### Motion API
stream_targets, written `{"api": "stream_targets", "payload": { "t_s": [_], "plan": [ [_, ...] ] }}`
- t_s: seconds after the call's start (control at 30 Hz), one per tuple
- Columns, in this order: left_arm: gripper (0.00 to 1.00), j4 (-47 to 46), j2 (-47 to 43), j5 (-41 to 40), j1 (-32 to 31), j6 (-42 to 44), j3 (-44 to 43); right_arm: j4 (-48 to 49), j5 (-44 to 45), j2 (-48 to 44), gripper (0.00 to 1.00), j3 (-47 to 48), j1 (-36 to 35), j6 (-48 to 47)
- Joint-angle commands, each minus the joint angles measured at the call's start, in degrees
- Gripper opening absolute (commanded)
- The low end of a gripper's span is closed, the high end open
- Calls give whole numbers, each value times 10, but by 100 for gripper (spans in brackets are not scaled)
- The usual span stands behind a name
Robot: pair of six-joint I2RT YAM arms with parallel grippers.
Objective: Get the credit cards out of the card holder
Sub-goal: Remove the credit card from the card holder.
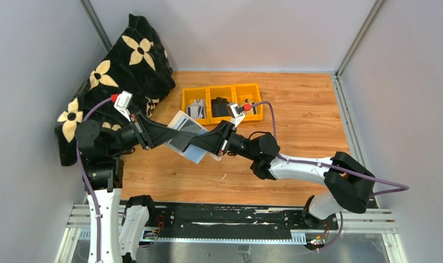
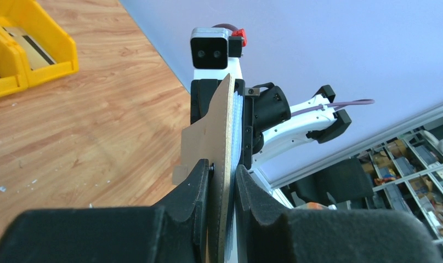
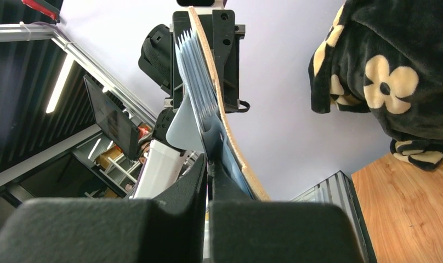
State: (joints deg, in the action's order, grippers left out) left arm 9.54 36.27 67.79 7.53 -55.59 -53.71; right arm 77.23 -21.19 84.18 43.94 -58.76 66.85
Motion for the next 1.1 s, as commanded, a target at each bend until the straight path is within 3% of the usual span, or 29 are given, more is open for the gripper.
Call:
{"api": "stream_targets", "payload": {
  "t_s": [0.0,0.3,0.5,0.53,0.9,1.07],
  "plan": [
    [13,8,15,-1,-1,5,-33,22,15,-21,0,-30,1,-5],
    [17,16,14,-1,-1,16,-40,23,27,-36,0,-52,8,-4],
    [4,33,14,-9,-1,36,-48,17,29,-42,0,-60,8,-6],
    [0,52,13,-19,-1,58,-54,15,27,-41,0,-54,8,-4],
    [0,265,29,-134,-1,316,-137,-21,-7,-76,0,-73,48,-6],
    [0,310,41,-189,-1,382,-167,-118,-37,-128,0,-85,92,-30]
  ]
}}
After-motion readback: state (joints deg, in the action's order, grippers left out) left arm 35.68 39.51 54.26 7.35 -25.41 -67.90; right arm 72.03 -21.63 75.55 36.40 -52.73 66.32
